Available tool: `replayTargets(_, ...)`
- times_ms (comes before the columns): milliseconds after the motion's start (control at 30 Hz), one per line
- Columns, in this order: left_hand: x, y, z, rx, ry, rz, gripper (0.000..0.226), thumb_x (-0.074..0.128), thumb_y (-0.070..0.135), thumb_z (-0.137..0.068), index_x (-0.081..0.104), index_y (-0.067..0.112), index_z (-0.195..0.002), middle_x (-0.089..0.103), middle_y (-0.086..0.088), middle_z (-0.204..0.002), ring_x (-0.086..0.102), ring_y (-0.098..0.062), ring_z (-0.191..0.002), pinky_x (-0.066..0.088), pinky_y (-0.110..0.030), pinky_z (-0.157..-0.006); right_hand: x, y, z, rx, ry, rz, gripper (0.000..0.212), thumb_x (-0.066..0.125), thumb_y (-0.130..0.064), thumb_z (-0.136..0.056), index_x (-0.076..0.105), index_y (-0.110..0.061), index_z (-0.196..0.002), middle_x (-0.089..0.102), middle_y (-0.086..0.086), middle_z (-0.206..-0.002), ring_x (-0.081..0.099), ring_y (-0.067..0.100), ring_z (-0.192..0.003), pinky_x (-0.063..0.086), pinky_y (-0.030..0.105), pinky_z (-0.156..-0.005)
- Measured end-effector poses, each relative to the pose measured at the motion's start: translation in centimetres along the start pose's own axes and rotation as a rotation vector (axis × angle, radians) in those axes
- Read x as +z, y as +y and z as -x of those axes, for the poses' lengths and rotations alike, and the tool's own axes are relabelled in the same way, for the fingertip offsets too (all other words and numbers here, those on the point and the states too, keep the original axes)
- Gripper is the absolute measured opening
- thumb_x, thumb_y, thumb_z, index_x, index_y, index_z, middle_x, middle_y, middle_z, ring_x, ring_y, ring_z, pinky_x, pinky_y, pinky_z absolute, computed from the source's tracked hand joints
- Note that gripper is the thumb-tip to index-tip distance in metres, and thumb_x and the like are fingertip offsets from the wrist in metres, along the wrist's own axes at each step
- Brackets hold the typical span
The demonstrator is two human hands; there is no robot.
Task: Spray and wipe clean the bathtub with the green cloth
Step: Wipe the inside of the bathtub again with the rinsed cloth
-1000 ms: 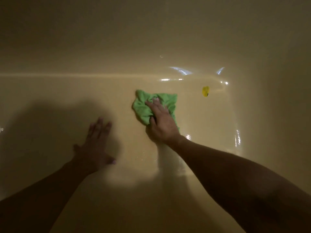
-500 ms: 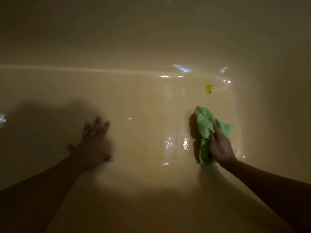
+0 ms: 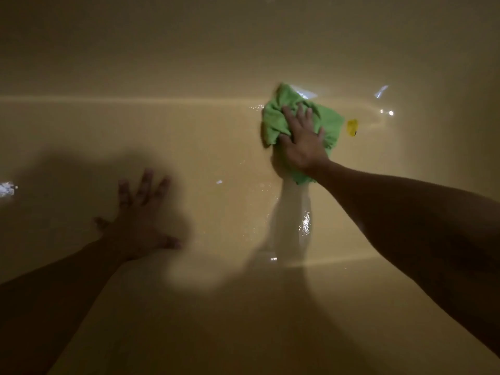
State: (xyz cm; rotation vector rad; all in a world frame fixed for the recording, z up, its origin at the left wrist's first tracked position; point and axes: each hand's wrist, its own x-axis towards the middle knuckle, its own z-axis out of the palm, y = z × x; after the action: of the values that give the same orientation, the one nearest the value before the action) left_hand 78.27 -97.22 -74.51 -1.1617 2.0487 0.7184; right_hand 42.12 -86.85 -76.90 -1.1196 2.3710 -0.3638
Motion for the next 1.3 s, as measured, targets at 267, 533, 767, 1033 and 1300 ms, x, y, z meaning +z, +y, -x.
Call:
replayTargets(267, -0.5, -0.4, -0.1, 0.009, -0.006, 0.006, 0.142, 0.087, 0.066, -0.062, -0.026, 0.060, -0.148, -0.046, 0.028, -0.154, -0.032, -0.029, -0.153, 0.020, -0.088, -0.103, 4.9, -6.3, 1.8, -0.334, -0.153, 0.053, 0.066, 0.044, -0.033, -0.101, 0.020, -0.037, -0.162, 0.003, -0.001, -0.172, -0.009, 0.021, -0.158, -0.010, 0.065, -0.120)
replayTargets(533, -0.2, -1.8, -0.3, 0.046, 0.000, 0.027, 0.144, 0.086, 0.072, -0.058, -0.032, 0.067, -0.140, -0.051, 0.033, -0.148, -0.034, -0.025, -0.152, 0.018, -0.089, -0.102, 3.7, 0.0, 7.4, -0.502, -0.262, 0.231, 0.069, 0.034, -0.046, -0.099, 0.009, -0.039, -0.162, -0.003, -0.004, -0.171, -0.015, 0.017, -0.157, -0.011, 0.063, -0.120)
replayTargets(767, -0.2, -1.7, -0.2, 0.039, 0.023, -0.004, 0.143, 0.082, 0.077, -0.058, -0.037, 0.066, -0.136, -0.053, 0.032, -0.143, -0.032, -0.026, -0.153, 0.020, -0.088, -0.102, 0.2, 7.7, 12.1, -0.274, -0.286, 0.201, 0.072, 0.031, -0.058, -0.094, 0.003, -0.047, -0.159, -0.016, -0.012, -0.169, -0.024, 0.012, -0.154, -0.010, 0.067, -0.120)
replayTargets(1033, -0.9, -3.2, 0.0, 0.056, 0.002, -0.008, 0.141, 0.084, 0.072, -0.061, -0.031, 0.064, -0.143, -0.048, 0.029, -0.152, -0.034, -0.021, -0.153, 0.021, -0.087, -0.104, -1.9, 7.3, 7.1, -0.026, -0.263, 0.171, 0.090, 0.026, -0.080, -0.077, 0.000, -0.051, -0.158, -0.028, -0.012, -0.166, -0.029, 0.015, -0.151, -0.017, 0.065, -0.118)
replayTargets(1300, -1.2, -6.6, -0.5, 0.012, 0.014, 0.015, 0.140, 0.085, 0.072, -0.060, -0.028, 0.064, -0.142, -0.046, 0.030, -0.153, -0.032, -0.019, -0.153, 0.018, -0.087, -0.105, 2.2, -1.3, 0.2, -0.047, -0.071, 0.249, 0.075, 0.035, -0.064, -0.098, 0.001, -0.044, -0.161, -0.024, 0.001, -0.168, -0.023, 0.031, -0.154, -0.013, 0.070, -0.114)
